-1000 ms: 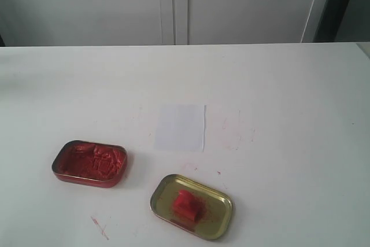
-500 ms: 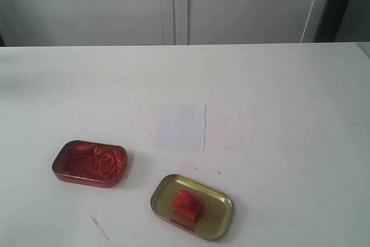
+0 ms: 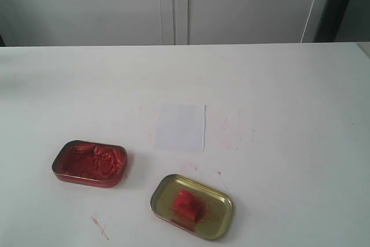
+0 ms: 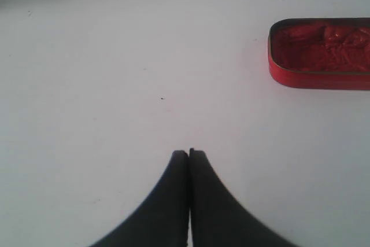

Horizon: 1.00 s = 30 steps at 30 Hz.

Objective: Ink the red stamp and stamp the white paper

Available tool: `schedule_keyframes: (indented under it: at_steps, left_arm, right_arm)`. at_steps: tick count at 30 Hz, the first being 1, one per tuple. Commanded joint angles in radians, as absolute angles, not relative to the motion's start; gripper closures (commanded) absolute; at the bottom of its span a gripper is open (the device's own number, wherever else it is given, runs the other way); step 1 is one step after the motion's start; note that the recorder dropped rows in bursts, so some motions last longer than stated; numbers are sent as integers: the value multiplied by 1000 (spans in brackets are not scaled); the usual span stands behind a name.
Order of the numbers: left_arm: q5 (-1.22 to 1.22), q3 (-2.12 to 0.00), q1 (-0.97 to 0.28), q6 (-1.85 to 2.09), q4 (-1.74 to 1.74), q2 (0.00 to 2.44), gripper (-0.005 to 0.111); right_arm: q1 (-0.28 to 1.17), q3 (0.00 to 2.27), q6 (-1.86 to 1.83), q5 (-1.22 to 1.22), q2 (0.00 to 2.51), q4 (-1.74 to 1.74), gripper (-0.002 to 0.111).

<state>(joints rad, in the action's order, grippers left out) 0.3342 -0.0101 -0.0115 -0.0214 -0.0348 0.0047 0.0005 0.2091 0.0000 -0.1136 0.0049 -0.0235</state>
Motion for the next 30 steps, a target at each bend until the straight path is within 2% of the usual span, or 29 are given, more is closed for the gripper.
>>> schedule_keyframes:
  at_steps: [1, 9, 15, 19, 22, 30]
  left_arm:
    - [341, 0, -9, -22, -34, 0, 107]
    - [341, 0, -9, -22, -34, 0, 107]
    - [341, 0, -9, -22, -34, 0, 107]
    - [341, 0, -9, -22, -34, 0, 107]
    - [341, 0, -9, -22, -34, 0, 107]
    - [341, 0, -9, -22, -34, 0, 107]
  right_arm:
    - [2, 285, -7, -239, 0, -23, 108]
    - [2, 407, 0, -438, 76, -25, 108]
    - [2, 512, 0, -582, 253, -25, 108]
    - [2, 636, 0, -761, 443, -25, 108]
    - [2, 663, 0, -756, 531, -25, 108]
    - [2, 667, 0, -767, 544, -25, 108]
